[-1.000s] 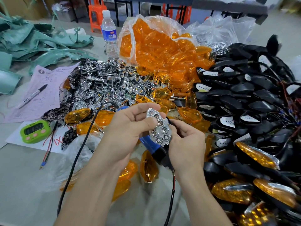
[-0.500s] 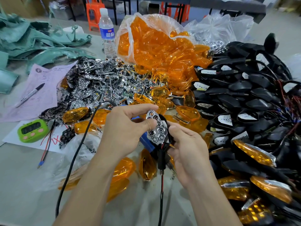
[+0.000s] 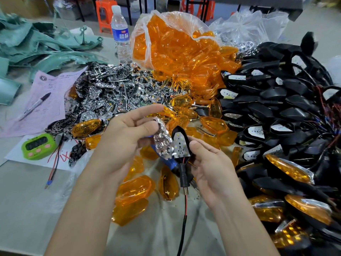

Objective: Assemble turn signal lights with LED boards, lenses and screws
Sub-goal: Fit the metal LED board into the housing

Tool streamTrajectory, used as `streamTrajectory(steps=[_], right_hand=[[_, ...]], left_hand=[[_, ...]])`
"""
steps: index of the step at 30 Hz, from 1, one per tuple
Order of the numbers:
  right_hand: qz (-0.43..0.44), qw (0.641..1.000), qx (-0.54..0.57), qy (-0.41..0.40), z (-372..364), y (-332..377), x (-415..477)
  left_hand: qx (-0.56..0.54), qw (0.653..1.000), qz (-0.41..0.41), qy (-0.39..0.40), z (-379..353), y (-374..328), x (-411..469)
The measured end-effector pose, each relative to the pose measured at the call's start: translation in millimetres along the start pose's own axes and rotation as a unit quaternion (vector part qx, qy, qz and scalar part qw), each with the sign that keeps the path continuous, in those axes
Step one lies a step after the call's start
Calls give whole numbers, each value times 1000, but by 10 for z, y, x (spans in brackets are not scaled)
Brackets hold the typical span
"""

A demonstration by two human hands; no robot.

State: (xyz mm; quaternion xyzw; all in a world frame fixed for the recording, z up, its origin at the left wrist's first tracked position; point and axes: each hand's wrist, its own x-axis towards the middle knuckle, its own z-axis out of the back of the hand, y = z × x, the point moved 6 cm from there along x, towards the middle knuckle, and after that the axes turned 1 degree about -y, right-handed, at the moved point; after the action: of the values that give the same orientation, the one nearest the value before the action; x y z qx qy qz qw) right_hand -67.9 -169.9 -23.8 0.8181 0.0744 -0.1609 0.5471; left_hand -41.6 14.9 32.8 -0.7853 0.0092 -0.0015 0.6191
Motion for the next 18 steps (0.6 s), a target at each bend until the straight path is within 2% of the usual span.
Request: streamTrajectory(steps=[2,5,7,9,13,18], right_hand=[[-3,1000,2,-8,-3,-5,6],[-14,1000,19,-13,-22,-18,20],[-18,999,26,-11,-23,-18,24],[-11,1000,17,-8,-21,-7,12],[22,999,-24,-7,-72,39,-49],[69,997,12,31,-138,142,-123]], left_hand=[[-56,997,53,-13,42,114,4],[-17,996,79,-41,51,241,-19],[26,998,59,-22,-11,252,-33],[12,999,37,-4,-106,221,-39],[51,997,-28,-45,-236,182,18],[131,986,-81,-62,-257,156,56]])
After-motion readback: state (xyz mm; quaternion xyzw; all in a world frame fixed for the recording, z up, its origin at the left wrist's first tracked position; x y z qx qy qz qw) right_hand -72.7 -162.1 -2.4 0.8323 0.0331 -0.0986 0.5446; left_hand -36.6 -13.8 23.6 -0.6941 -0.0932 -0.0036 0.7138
